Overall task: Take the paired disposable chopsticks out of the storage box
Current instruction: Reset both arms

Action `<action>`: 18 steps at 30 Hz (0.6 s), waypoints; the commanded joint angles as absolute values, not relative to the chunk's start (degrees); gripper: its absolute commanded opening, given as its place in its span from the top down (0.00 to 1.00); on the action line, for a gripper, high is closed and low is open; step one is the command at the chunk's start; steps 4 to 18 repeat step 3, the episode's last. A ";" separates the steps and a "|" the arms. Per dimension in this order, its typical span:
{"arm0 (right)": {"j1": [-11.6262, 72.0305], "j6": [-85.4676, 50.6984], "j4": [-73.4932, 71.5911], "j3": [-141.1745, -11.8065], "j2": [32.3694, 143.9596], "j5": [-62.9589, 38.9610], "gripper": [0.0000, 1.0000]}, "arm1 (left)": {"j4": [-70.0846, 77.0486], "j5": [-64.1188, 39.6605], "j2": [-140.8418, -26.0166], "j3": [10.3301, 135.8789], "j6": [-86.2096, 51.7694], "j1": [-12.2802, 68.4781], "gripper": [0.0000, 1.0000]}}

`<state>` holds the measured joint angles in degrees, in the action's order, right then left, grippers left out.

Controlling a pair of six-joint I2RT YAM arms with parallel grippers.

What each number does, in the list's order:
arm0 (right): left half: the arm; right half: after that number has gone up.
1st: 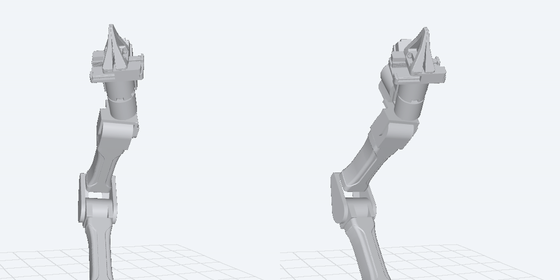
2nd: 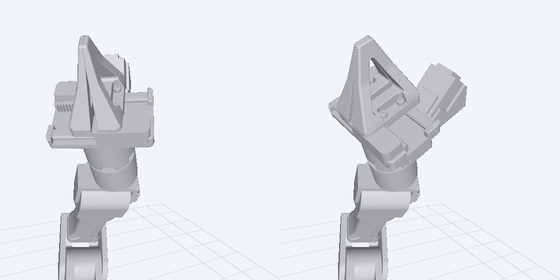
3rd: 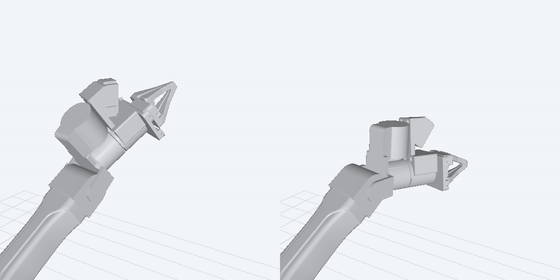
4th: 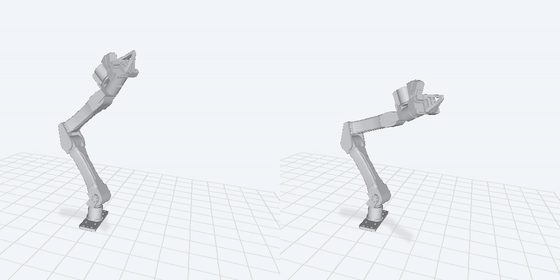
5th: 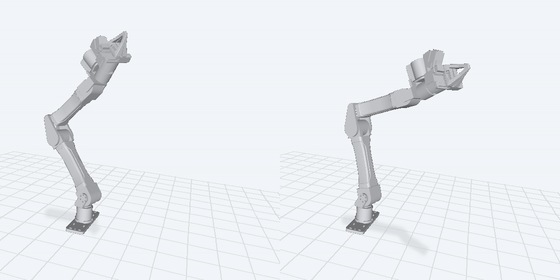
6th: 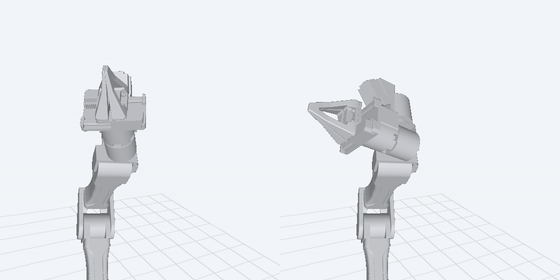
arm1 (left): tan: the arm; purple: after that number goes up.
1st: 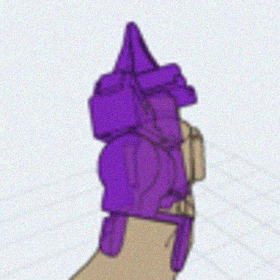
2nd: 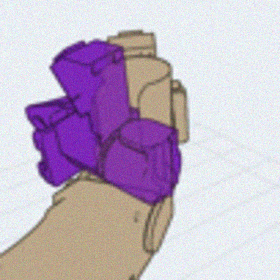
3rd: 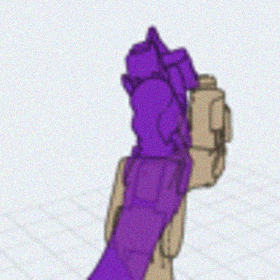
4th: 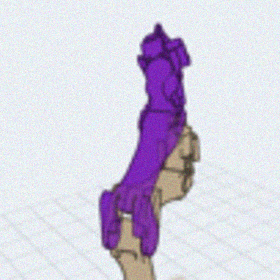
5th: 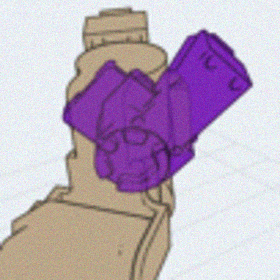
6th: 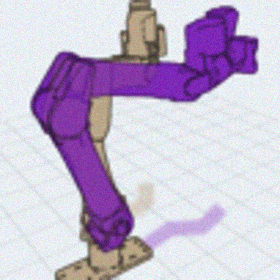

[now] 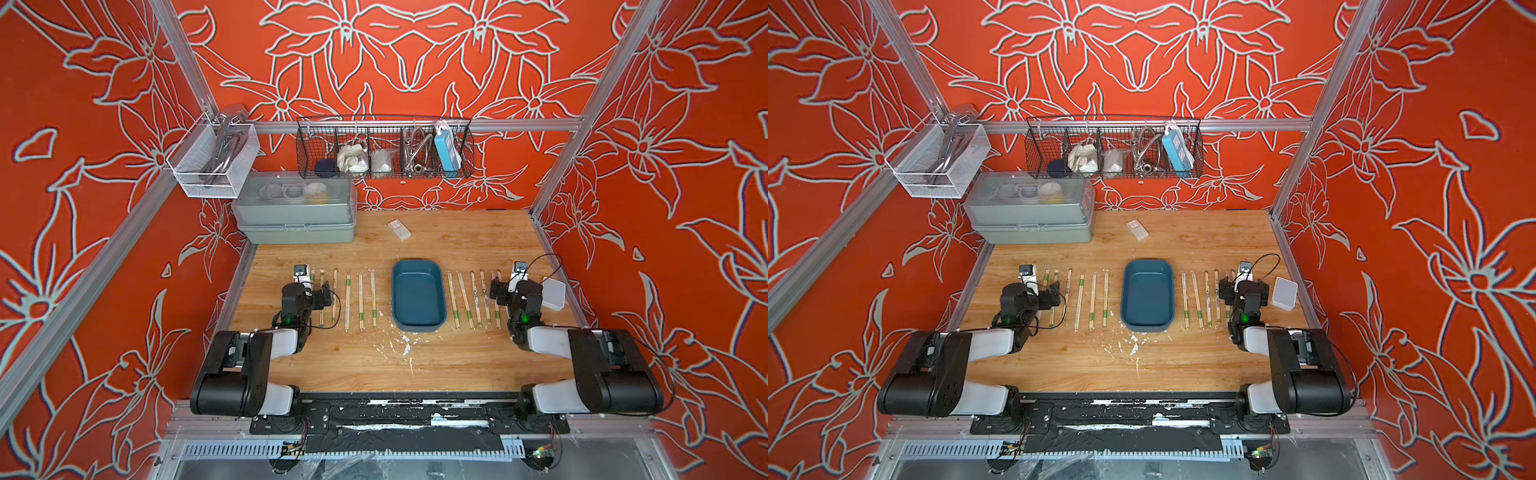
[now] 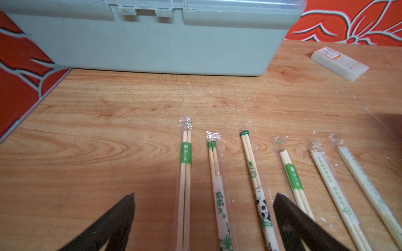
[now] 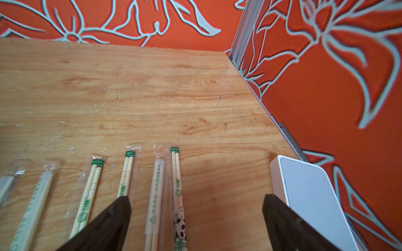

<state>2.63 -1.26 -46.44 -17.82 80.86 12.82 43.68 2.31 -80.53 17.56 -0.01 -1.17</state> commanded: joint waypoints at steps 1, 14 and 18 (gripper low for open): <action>2.94 -2.20 -45.89 -18.28 80.95 14.24 0.00 | 43.51 1.76 -80.60 18.18 -0.40 -1.43 0.01; 2.94 -2.16 -46.28 -18.02 80.80 14.24 0.00 | 43.56 1.76 -80.61 18.13 -0.35 -1.40 0.01; 2.94 -2.16 -46.28 -18.02 80.80 14.24 0.00 | 43.56 1.76 -80.61 18.13 -0.35 -1.40 0.01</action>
